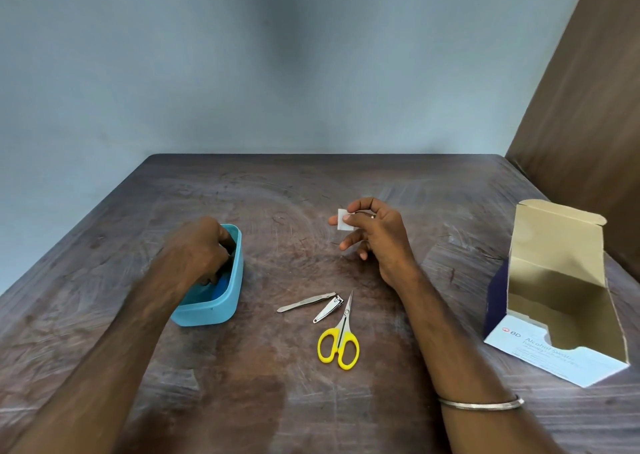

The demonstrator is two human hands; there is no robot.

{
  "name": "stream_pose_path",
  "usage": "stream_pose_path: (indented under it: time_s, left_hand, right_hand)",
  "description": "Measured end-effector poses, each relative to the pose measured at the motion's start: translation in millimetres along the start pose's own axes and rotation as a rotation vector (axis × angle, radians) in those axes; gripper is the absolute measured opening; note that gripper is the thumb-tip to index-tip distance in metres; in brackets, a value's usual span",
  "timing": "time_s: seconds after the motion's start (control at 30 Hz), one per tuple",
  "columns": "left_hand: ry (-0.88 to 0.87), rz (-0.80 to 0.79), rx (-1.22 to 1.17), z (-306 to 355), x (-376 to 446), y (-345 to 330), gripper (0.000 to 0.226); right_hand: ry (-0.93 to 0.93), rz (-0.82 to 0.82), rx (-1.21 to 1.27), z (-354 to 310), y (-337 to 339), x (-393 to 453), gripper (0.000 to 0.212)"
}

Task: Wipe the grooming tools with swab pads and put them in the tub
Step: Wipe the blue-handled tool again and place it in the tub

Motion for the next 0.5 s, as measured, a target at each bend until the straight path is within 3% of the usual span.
stream_pose_path:
  time_s: [0.27, 0.5]
  left_hand:
    - [-0.029, 0.021, 0.058, 6.6, 3.6, -6.6, 0.043]
    - [-0.015, 0.017, 0.069, 4.6, 0.2, -2.8, 0.035]
  right_hand:
    - [-0.001, -0.009, -0.013, 1.6, -0.1, 1.2, 0.009]
    - [0.008, -0.013, -0.006, 1.7, 0.0, 1.0, 0.008]
Point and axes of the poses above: each hand's wrist, its own x-axis towards the middle knuckle, its own y-axis out of the back of the hand, z = x × y, the point moved 7 cm from there along x, towards the middle knuckle, and after that the axes turned 6 degrees about y, right-handed, at the moved point
